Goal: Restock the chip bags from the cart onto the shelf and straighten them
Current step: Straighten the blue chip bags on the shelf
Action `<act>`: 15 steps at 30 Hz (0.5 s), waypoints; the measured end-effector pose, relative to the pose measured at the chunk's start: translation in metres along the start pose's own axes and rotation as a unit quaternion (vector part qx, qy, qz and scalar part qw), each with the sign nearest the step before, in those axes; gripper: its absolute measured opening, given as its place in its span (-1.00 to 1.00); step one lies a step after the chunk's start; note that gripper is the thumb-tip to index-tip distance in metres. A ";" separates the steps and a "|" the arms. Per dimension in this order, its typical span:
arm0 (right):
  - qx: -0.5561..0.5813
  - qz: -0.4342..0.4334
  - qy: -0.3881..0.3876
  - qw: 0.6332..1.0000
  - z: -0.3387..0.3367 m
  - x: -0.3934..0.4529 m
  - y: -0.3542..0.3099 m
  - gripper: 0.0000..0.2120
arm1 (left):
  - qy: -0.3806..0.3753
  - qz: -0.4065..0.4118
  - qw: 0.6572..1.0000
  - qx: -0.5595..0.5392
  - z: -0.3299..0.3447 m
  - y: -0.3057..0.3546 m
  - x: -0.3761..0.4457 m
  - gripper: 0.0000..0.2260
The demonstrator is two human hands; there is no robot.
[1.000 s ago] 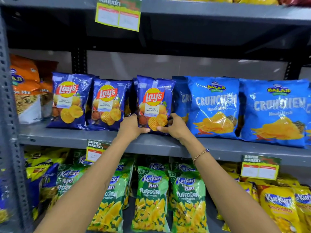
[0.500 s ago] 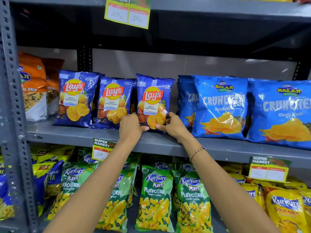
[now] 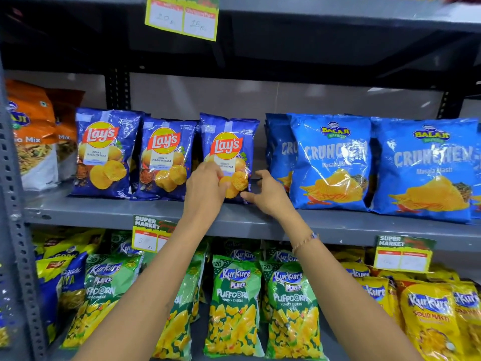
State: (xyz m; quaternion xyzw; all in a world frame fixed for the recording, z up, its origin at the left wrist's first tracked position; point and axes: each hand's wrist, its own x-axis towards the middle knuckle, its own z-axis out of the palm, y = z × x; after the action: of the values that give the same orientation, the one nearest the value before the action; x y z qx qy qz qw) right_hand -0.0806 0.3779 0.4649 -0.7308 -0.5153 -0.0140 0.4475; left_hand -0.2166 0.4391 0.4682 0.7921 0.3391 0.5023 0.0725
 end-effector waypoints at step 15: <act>-0.050 0.135 0.124 0.982 -0.176 -0.033 0.128 -0.22 | -0.331 -0.103 0.912 -0.221 0.111 0.095 0.023 -0.04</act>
State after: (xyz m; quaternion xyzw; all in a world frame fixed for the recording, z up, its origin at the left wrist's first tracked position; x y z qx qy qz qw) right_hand 0.0792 0.2275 0.4725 -0.8075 -0.3513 -0.0697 0.4687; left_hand -0.0729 0.4065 0.4749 0.8373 0.2556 0.2635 0.4052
